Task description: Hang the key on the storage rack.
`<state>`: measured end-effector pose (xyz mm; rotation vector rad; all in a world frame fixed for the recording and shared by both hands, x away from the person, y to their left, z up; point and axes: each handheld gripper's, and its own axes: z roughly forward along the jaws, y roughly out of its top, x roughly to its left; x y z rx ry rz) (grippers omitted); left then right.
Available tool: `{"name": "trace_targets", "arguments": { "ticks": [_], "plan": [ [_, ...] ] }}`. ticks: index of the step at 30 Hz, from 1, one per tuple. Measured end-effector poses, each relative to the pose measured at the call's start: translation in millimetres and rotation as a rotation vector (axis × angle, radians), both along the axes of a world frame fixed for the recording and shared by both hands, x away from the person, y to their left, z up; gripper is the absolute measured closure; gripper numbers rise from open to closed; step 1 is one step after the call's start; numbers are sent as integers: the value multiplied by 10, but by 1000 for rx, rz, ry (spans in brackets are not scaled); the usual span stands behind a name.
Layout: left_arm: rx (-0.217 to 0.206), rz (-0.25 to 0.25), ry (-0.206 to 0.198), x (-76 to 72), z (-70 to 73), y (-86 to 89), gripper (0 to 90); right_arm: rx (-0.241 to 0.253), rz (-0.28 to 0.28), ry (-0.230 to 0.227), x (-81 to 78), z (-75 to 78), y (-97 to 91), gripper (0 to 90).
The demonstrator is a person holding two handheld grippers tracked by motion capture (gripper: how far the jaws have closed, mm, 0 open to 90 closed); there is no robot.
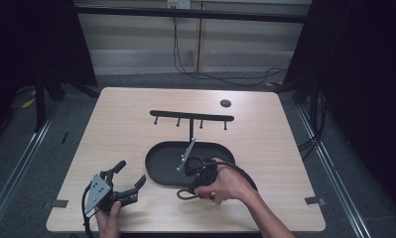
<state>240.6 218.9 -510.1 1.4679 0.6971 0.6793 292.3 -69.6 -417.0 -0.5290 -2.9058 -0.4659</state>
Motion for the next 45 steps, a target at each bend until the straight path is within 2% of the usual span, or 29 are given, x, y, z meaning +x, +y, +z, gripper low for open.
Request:
{"name": "trace_targets", "arguments": {
  "ticks": [4, 7, 10, 12, 15, 18, 20, 32, 40, 45],
  "plan": [
    [1, -2, -2, 2, 0, 1, 157, 15, 4, -13, 24, 86, 2, 853],
    [0, 3, 0, -1, 0, 0, 157, -4, 2, -21, 48, 138, 12, 853],
    [1, -2, -1, 1, 0, 1, 157, -2, 3, -17, 68, 173, 11, 854],
    [0, -2, 0, 1, 0, 0, 157, -10, -17, -24, 71, 201, 12, 853],
    [1, -3, -1, 2, 0, 1, 157, -9, -23, -29, 78, 243, 2, 854],
    [1, -3, -1, 2, 0, 1, 157, -28, -21, -27, 89, 277, -19, 854],
    [1, -2, -1, 2, 0, 1, 157, -38, -61, -43, 115, 314, -49, 854],
    [1, -2, -2, 2, 0, 1, 157, -50, -53, -42, 172, 494, -209, 853],
    [1, -2, -1, 1, 1, 1, 157, -82, -62, -61, 186, 682, -289, 853],
    [0, -2, -1, 2, 0, 1, 157, -79, -53, -80, 211, 829, -273, 854]
  ]
}}
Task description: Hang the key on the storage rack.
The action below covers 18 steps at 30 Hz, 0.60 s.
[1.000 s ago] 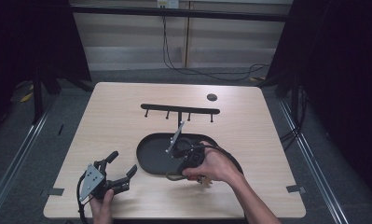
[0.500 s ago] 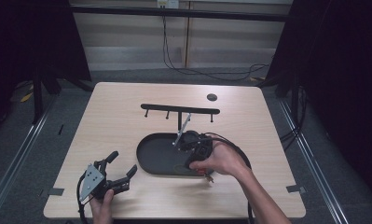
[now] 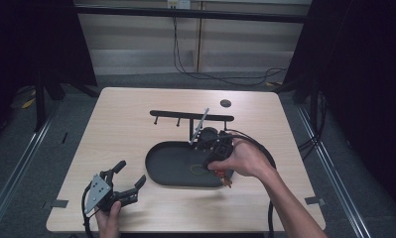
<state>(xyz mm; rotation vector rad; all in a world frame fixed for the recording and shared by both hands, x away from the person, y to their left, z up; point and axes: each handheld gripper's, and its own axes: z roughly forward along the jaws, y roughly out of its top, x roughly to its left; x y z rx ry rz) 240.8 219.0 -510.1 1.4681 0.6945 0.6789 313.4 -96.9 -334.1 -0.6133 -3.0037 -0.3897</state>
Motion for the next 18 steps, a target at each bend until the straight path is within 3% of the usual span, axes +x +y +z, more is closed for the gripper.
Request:
{"name": "trace_targets", "arguments": {
  "ticks": [18],
  "plan": [
    [0, 0, 0, 0, 0, 1, 157, 11, 4, -27, 216, 268, 76, 854]
  ]
}}
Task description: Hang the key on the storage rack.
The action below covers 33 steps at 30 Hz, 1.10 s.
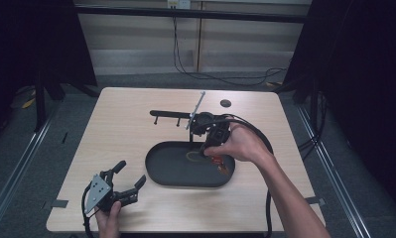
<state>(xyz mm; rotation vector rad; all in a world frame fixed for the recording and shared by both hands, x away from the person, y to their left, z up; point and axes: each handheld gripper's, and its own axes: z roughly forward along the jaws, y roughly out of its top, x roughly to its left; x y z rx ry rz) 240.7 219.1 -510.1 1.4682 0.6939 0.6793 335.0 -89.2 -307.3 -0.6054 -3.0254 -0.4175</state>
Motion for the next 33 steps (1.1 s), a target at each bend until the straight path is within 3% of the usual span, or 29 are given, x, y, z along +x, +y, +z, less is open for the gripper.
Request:
{"name": "trace_targets", "arguments": {
  "ticks": [15, 24, 33],
  "plan": [
    [-2, 0, 4, -3, -1, 0, 157, 14, -62, -75, 219, 290, -37, 854],
    [-6, 0, 5, -3, -2, -1, 157, -3, -73, -101, 407, 301, -51, 854],
    [-3, 1, -2, 0, -1, -1, 157, 12, -105, -127, 526, 283, -40, 853]
  ]
}}
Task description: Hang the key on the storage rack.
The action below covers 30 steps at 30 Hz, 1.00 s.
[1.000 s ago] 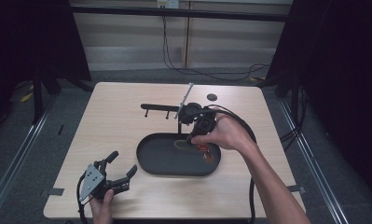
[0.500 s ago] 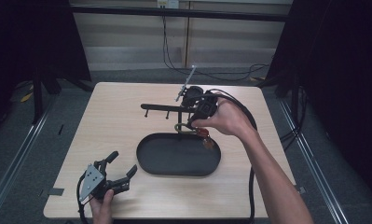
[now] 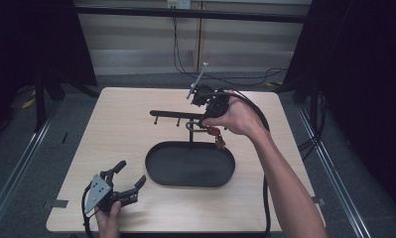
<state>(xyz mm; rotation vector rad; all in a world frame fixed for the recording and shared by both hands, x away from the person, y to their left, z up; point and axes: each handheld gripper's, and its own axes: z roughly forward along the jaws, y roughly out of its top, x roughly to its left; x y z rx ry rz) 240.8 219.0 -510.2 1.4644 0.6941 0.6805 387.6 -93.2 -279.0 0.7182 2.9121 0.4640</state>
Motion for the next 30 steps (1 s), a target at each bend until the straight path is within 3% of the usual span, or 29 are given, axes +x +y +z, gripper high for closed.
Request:
{"name": "trace_targets", "arguments": {
  "ticks": [30],
  "plan": [
    [0, 0, 0, 0, 0, 1, 157, 31, -30, 7, 145, -41, 0, 819]
  ]
}}
